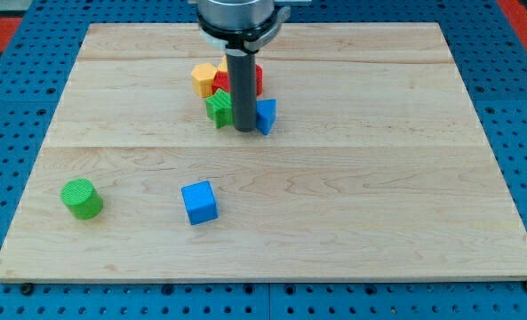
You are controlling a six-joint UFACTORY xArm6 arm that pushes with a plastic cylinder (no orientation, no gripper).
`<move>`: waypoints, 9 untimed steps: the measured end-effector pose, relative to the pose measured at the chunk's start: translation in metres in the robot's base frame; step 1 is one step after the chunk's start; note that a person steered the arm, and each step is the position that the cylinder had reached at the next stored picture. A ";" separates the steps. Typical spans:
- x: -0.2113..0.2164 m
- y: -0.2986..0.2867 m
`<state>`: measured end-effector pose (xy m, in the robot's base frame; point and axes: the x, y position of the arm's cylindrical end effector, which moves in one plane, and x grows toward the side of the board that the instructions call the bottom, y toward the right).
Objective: Slide the blue triangle to the group of blocks
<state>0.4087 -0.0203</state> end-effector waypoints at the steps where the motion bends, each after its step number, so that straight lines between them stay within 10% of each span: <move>1: 0.000 0.013; 4: 0.033 0.102; 9: -0.029 0.030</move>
